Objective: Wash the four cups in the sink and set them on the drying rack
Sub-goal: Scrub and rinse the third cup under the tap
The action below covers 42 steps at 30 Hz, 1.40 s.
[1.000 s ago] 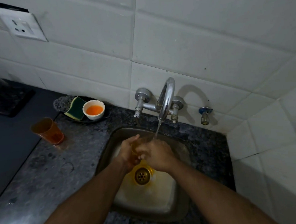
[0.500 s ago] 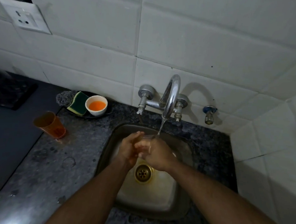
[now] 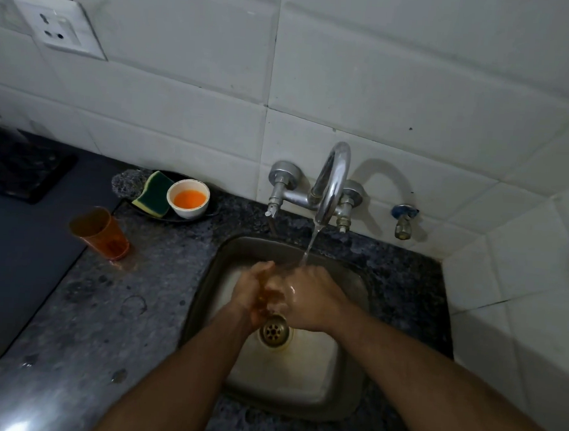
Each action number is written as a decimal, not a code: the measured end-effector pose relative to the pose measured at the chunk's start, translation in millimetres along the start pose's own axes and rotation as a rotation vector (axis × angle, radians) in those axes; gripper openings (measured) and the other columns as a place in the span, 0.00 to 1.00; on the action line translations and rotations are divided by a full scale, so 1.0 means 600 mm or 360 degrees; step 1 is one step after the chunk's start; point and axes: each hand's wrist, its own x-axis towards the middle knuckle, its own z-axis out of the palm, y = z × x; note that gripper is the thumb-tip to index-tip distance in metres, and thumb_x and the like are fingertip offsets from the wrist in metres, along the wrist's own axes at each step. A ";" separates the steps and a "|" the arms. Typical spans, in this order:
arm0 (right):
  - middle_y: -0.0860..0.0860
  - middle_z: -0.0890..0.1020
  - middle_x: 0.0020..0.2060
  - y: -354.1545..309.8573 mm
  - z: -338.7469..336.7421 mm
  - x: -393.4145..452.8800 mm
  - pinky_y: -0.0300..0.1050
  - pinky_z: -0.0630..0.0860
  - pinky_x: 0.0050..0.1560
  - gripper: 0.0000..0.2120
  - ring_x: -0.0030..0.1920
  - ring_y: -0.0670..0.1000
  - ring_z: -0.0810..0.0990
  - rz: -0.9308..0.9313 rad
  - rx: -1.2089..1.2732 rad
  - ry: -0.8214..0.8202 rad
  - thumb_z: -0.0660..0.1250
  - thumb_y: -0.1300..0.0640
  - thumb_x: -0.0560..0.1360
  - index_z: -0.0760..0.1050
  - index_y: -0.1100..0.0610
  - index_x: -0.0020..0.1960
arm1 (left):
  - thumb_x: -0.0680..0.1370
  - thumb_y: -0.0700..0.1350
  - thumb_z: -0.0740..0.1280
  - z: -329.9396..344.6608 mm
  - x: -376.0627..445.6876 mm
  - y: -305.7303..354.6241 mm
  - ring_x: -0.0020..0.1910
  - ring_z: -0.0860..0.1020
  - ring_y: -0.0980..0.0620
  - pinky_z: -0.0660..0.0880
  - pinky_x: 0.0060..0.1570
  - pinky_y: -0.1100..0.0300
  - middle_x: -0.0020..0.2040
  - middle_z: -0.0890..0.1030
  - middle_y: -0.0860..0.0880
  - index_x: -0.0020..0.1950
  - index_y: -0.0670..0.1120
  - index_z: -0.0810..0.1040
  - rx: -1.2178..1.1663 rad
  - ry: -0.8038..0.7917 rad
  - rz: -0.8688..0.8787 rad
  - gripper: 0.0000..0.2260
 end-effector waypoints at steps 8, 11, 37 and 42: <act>0.40 0.84 0.45 -0.017 -0.006 0.013 0.47 0.81 0.54 0.08 0.47 0.42 0.81 0.0342 0.0480 0.0063 0.75 0.45 0.75 0.85 0.43 0.52 | 0.78 0.50 0.67 -0.001 -0.007 0.005 0.31 0.75 0.48 0.69 0.32 0.57 0.35 0.78 0.44 0.43 0.41 0.80 0.0005 -0.0027 0.0119 0.13; 0.43 0.84 0.47 -0.022 -0.008 0.007 0.48 0.81 0.54 0.09 0.48 0.45 0.82 0.0231 0.0324 0.0044 0.74 0.47 0.74 0.84 0.47 0.54 | 0.81 0.49 0.67 -0.004 -0.009 0.000 0.30 0.78 0.48 0.72 0.27 0.60 0.36 0.80 0.43 0.45 0.40 0.81 0.0044 0.0071 0.0156 0.13; 0.46 0.82 0.53 -0.037 0.002 -0.007 0.48 0.82 0.52 0.13 0.50 0.47 0.82 0.0005 0.0080 0.0032 0.74 0.47 0.74 0.82 0.46 0.58 | 0.83 0.47 0.57 -0.009 -0.041 0.015 0.20 0.70 0.52 0.57 0.17 0.66 0.28 0.74 0.47 0.34 0.44 0.76 0.0323 0.0118 -0.0097 0.19; 0.43 0.84 0.49 -0.024 0.014 -0.002 0.48 0.82 0.53 0.12 0.48 0.44 0.82 0.0250 0.0311 0.0012 0.76 0.46 0.73 0.82 0.45 0.55 | 0.83 0.49 0.59 -0.001 -0.048 0.028 0.24 0.75 0.50 0.68 0.22 0.64 0.31 0.78 0.45 0.38 0.42 0.79 0.0370 0.0046 -0.0203 0.18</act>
